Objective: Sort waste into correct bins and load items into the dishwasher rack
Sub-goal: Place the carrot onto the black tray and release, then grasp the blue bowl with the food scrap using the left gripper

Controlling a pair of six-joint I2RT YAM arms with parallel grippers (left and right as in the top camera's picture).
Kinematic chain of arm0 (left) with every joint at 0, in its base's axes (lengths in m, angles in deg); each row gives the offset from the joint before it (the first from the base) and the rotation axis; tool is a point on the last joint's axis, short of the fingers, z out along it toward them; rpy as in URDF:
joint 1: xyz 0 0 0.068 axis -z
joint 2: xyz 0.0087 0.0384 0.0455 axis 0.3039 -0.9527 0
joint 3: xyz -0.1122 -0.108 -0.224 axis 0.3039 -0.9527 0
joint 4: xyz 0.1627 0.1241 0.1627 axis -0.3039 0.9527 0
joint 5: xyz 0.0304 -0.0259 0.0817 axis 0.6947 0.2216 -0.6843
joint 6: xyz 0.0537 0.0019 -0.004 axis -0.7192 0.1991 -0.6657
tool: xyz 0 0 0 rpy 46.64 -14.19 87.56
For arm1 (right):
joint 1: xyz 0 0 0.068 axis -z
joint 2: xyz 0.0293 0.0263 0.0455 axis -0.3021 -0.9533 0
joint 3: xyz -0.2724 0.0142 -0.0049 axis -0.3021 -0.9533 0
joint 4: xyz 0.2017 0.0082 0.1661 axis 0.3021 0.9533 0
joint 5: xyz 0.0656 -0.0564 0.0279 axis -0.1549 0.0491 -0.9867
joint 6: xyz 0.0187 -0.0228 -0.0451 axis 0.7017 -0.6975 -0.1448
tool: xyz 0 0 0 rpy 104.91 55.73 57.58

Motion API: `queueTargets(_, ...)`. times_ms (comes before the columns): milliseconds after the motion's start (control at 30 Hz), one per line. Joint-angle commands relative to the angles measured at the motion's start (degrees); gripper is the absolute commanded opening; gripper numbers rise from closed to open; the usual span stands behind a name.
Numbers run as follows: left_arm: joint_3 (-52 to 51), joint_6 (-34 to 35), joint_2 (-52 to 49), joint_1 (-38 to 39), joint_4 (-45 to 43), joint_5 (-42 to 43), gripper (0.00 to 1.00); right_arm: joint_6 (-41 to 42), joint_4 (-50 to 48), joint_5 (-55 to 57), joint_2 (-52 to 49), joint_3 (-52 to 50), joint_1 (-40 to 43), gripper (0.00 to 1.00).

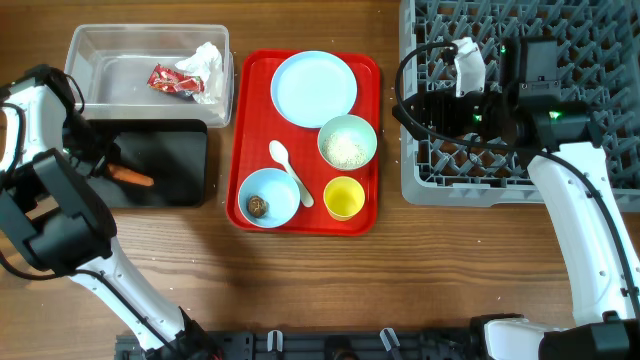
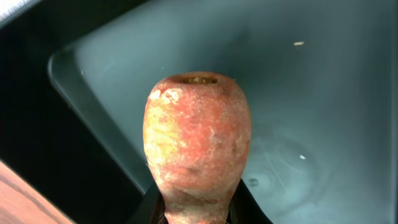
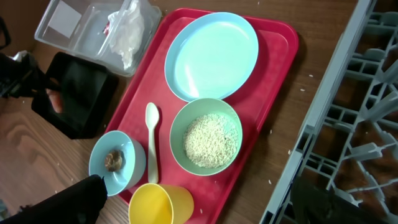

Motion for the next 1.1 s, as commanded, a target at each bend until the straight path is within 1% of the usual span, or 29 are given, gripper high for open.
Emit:
queueTargets(0, -1.3, 8.8, 1.2, 0.0, -0.9, -1.9, 0.1, 1.3, 0.2, -0.1, -0.5, 1.2, 0.1, 0.98)
queueTargets(33, -1.3, 8.9, 1.2, 0.0, -1.2, -1.9, 0.39, 1.3, 0.3, -0.1, -0.5, 1.2, 0.1, 0.98)
queueTargets(100, -1.3, 8.9, 1.3, 0.0, -1.1, -1.6, 0.52, 1.3, 0.5, -0.1, -0.6, 1.2, 0.1, 0.98)
queueTargets(133, -1.0, 8.9, 1.3, -0.1, -1.1, 0.0, 0.76, 1.3, 0.5, -0.1, -0.6, 1.2, 0.1, 0.98)
queueTargets(167, -0.2, 8.5, 1.3, -0.2, -0.9, 1.4, 0.94, 1.3, 0.5, -0.1, -0.6, 1.2, 0.1, 0.98)
queueTargets(200, 1.4, 8.2, 1.6, -0.2, 0.0, 2.7, 0.99, 1.3, 0.5, -0.1, -0.6, 1.2, 0.1, 0.98)
queueTargets(333, 8.8, 4.7, 6.9, 0.3, 3.3, 4.6, 1.0, 1.4, 0.7, -0.1, -0.7, 1.2, 0.1, 0.98)
queueTargets(367, 10.0, 3.5, 9.6, 0.8, 3.5, 4.6, 1.0, 1.4, 0.7, -0.1, -0.7, 1.2, 0.1, 0.98)
queueTargets(433, 10.6, 0.7, 17.9, 2.8, 3.5, 4.5, 1.0, 1.4, 0.7, -0.1, -0.7, 1.2, 0.1, 0.98)
queueTargets(500, 10.6, -4.0, 23.8, 7.1, 3.5, 4.6, 1.0, 1.3, 0.7, -0.1, -0.7, 1.2, 0.1, 0.98)
queueTargets(567, 10.5, -12.1, 26.0, 14.8, 3.8, 4.7, 1.0, 1.3, 0.7, -0.1, -0.7, 1.2, 0.1, 0.99)
queueTargets(600, 10.5, -14.7, 26.0, 18.1, 4.1, 4.7, 1.0, 1.3, 0.6, -0.1, -0.7, 1.2, 0.1, 0.99)
queueTargets(667, 9.5, -23.0, 23.8, 29.8, 4.2, 4.6, 1.0, 1.3, 0.4, -0.1, -0.7, 1.2, 0.1, 1.0)
queueTargets(700, 9.0, -26.3, 22.4, 34.0, 4.2, 4.6, 1.0, 1.3, 0.4, -0.1, -0.7, 1.2, 0.1, 1.0)
queueTargets(733, 8.3, -29.0, 20.8, 38.0, 4.2, 4.6, 0.99, 1.3, 0.4, -0.1, -0.7, 1.2, 0.1, 1.0)
queueTargets(767, 7.5, -30.3, 19.0, 41.4, 4.2, 4.5, 0.98, 1.3, 0.4, -0.1, -0.7, 1.2, 0.1, 1.0)
queueTargets(833, 5.7, -30.4, 16.1, 45.8, 4.3, 4.7, 0.94, 1.3, 0.5, -0.1, -0.7, 1.2, 0.1, 1.0)
queueTargets(900, 3.1, -30.2, 13.6, 49.2, 5.1, 5.3, 0.87, 1.3, 0.7, -0.1, -0.7, 1.2, 0.1, 1.0)
queueTargets(1000, -0.9, -30.2, 11.9, 52.3, 3.9, 6.6, 0.84, 1.3, 0.6, -0.1, -0.7, 1.2, 0.1, 1.0)
queueTargets(1067, -4.5, -30.1, 11.6, 53.5, 1.2, 8.1, 0.83, 1.3, 0.6, -0.1, -0.7, 1.2, 0.1, 1.0)
